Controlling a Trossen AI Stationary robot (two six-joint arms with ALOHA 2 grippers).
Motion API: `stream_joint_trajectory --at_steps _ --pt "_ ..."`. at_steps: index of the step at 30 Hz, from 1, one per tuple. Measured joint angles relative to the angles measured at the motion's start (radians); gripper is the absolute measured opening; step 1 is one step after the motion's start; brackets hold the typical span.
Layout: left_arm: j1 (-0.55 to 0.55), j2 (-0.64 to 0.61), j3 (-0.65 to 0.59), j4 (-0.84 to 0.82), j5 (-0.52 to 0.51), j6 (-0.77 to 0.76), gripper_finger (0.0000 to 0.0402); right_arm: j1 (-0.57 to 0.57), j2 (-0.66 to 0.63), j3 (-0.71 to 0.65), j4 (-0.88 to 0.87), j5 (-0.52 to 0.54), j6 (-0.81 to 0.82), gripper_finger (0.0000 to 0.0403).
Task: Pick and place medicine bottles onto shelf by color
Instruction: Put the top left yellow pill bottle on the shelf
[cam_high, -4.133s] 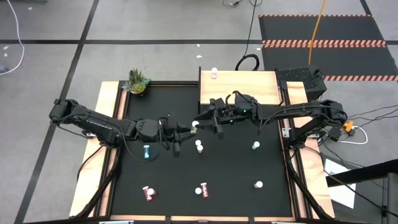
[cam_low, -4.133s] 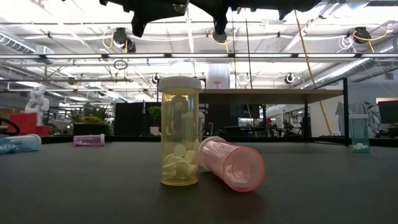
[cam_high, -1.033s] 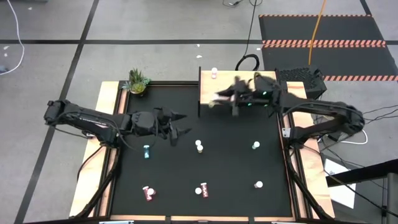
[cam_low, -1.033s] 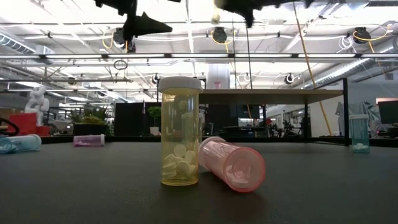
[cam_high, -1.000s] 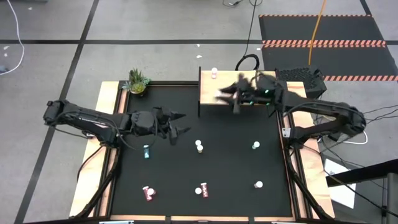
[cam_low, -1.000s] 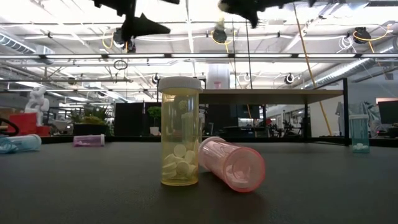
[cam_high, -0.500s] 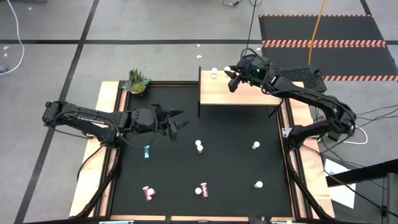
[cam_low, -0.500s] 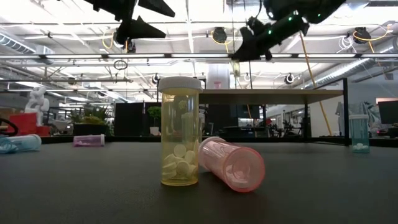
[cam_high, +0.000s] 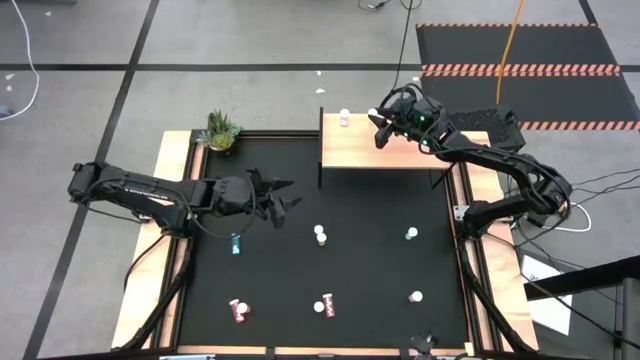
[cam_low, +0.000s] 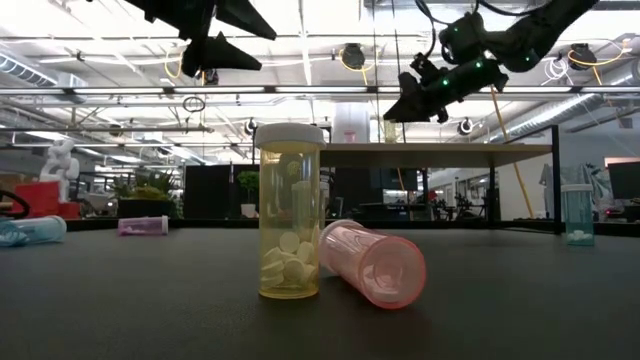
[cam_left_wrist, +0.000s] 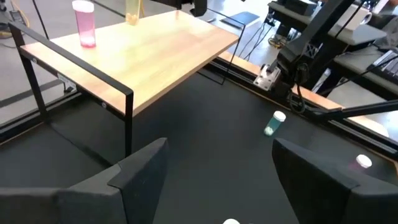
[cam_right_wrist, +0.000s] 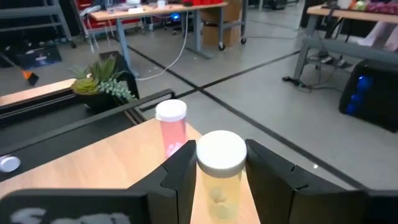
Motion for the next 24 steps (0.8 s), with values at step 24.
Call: stream_joint_trajectory --at_steps 24 --pt "-0.001 0.001 -0.001 -0.021 -0.037 -0.027 0.0290 -0.045 0.077 -0.055 0.134 -0.050 -0.002 0.0119"
